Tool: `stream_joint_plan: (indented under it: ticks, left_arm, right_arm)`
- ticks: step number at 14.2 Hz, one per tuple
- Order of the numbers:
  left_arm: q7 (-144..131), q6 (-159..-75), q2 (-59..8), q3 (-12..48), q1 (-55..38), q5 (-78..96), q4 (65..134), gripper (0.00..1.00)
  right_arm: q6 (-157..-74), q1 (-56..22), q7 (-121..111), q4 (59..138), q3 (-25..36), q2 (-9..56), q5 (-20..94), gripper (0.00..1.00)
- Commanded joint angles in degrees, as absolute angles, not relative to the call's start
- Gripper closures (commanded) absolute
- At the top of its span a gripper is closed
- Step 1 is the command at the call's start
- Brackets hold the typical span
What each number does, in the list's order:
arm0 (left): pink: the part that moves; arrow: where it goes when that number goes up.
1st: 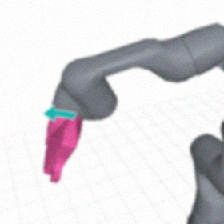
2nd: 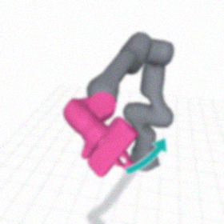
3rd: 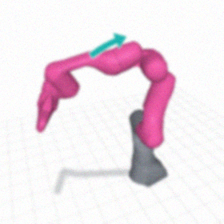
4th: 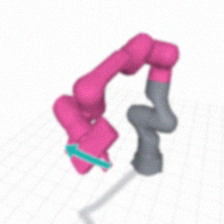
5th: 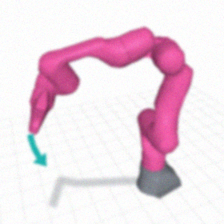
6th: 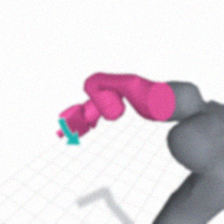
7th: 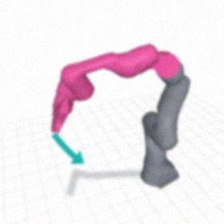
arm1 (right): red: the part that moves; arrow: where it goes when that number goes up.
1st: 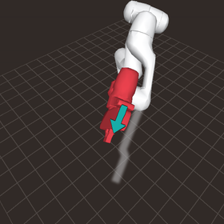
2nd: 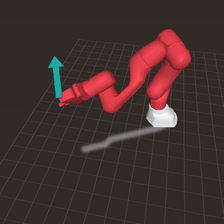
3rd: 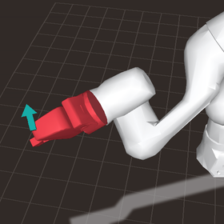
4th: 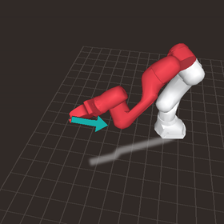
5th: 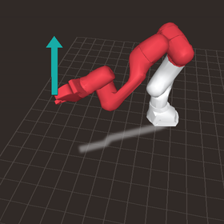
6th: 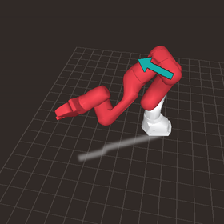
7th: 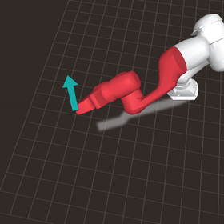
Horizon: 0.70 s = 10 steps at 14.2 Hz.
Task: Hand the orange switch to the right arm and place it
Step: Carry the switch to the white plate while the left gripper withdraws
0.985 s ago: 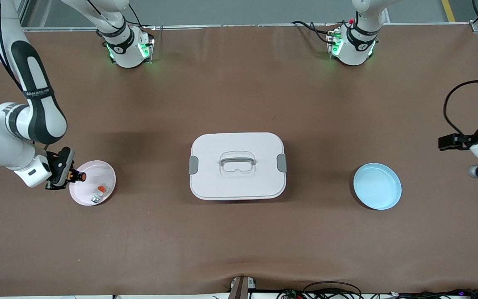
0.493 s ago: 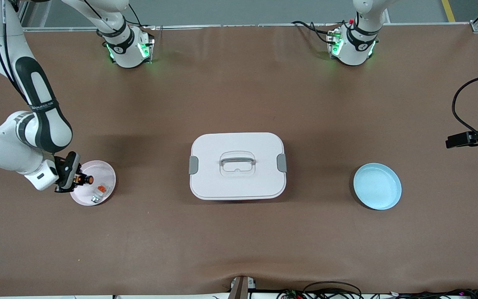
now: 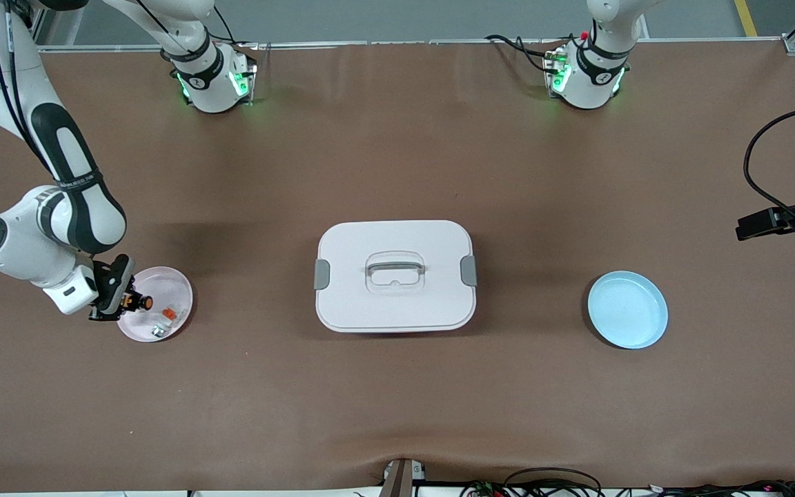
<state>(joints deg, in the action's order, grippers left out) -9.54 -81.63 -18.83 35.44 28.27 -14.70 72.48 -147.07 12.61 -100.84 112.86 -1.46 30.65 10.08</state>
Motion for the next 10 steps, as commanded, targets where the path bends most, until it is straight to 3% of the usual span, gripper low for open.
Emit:
stream_joint_plan:
  ticks: [1, 5, 8, 9, 10]
  left_arm:
    - [-10.7, -81.0, -16.4, 36.3, 28.7, -14.6, 73.0, 0.00]
    - [-9.4, -81.1, -13.3, 35.4, 27.8, -13.9, 73.0, 0.00]
    - [-10.0, -80.9, -9.2, 26.6, 19.1, -10.4, 75.0, 0.00]
    - [-9.9, -81.1, -6.7, 21.0, 15.1, -7.6, 77.2, 0.00]
    - [-9.7, -81.8, -4.7, 15.9, 11.0, -5.5, 79.8, 0.00]
  right_arm:
    - [-148.9, 13.3, -102.3, 113.6, -2.1, 31.2, 11.2, 1.00]
    - [-150.0, 12.8, -102.0, 113.6, -2.2, 32.3, 11.2, 1.00]
    - [-149.5, 12.7, -100.6, 113.6, -2.2, 32.5, 11.2, 1.00]
    - [-149.1, 12.7, -98.2, 113.6, -2.2, 32.5, 11.2, 0.01]
    - [-148.7, 12.6, -97.4, 113.6, -2.2, 32.5, 11.2, 0.00]
